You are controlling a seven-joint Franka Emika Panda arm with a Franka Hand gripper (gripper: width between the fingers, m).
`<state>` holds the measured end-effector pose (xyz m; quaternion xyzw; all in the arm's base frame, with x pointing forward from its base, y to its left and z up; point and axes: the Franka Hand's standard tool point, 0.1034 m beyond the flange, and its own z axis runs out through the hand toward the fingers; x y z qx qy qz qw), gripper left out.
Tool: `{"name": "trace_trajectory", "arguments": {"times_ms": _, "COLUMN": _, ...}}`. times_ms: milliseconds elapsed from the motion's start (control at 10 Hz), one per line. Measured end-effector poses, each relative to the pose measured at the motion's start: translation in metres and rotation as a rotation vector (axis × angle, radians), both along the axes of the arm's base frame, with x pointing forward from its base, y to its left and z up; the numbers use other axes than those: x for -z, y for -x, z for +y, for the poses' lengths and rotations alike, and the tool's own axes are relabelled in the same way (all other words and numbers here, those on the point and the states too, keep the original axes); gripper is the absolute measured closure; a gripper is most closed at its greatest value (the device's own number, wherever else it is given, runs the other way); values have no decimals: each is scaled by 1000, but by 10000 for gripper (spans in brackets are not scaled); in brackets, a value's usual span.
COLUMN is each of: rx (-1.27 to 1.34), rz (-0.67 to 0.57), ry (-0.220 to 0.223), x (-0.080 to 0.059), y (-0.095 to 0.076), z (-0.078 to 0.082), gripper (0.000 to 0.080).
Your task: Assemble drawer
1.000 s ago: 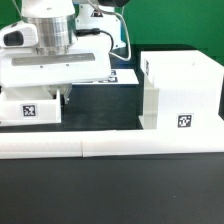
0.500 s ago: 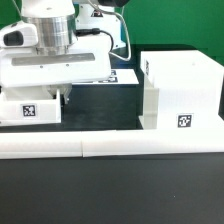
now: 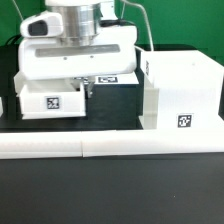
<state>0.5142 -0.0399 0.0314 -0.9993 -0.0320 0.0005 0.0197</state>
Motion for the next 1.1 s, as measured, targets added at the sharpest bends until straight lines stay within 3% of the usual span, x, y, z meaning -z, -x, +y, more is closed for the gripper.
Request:
{"name": "trace_trajectory", "arguments": {"times_ms": 100, "rx": -29, "rz": -10, "ry": -1, "x": -3, "y": -3, "z": 9, "gripper": 758}}
{"name": "trace_trajectory", "arguments": {"times_ms": 500, "rx": -94, "rz": -8, "ry": 1, "x": -1, "y": -2, "z": 8, "gripper": 758}}
{"name": "trace_trajectory", "arguments": {"times_ms": 800, "rx": -377, "rz": -5, "ry": 21, "x": 0, "y": -4, "z": 8, "gripper": 758}}
{"name": "trace_trajectory", "arguments": {"times_ms": 900, "rx": -441, "rz": 17, "ry": 7, "x": -1, "y": -8, "z": 10, "gripper": 758}}
{"name": "trace_trajectory", "arguments": {"times_ms": 1100, "rx": -653, "rz": 23, "ry": 20, "x": 0, "y": -18, "z": 11, "gripper": 758}}
